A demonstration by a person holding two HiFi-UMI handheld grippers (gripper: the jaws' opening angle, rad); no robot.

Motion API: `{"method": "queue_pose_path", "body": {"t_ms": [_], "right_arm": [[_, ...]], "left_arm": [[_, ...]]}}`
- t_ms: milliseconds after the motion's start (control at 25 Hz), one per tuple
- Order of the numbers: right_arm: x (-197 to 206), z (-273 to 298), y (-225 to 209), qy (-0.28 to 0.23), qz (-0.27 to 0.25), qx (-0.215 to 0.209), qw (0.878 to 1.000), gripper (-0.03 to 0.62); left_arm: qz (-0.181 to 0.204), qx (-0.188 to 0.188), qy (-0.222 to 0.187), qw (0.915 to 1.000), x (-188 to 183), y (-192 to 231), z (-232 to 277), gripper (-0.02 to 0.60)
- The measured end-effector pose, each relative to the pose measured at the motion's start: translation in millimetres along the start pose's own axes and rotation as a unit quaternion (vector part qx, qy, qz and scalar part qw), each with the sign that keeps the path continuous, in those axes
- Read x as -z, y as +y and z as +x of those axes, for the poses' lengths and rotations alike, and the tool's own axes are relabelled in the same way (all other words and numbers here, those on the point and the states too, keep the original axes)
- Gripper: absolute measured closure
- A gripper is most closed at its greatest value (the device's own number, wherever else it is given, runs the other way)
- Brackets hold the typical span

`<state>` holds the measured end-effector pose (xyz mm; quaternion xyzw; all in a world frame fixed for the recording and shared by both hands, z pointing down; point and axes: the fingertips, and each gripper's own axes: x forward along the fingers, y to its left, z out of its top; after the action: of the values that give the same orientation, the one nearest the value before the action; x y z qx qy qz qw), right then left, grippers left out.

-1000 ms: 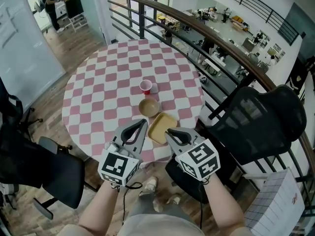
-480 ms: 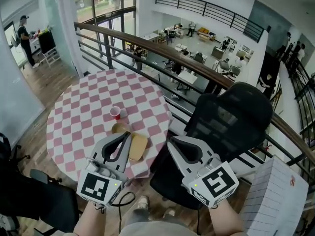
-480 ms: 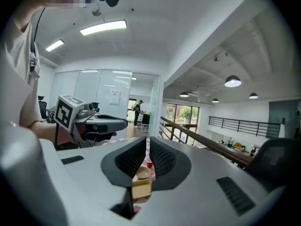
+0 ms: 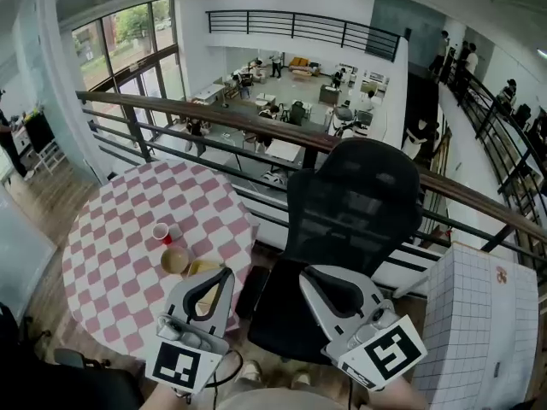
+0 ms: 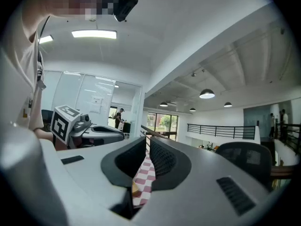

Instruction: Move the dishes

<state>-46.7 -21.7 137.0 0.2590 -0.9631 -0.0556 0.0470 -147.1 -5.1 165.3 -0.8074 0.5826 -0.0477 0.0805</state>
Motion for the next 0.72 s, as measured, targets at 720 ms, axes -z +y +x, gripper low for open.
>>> {"method": "queue_pose_path", "body": {"t_ms": [720], "right_arm": [[26.7,-55.5,-21.8,-0.021,0.039,0.062,0.997,0.566]], "left_arm": [[-0.02,0.053,-0.003,0.9984,-7.1,-56.6,20.0,0.569]]}}
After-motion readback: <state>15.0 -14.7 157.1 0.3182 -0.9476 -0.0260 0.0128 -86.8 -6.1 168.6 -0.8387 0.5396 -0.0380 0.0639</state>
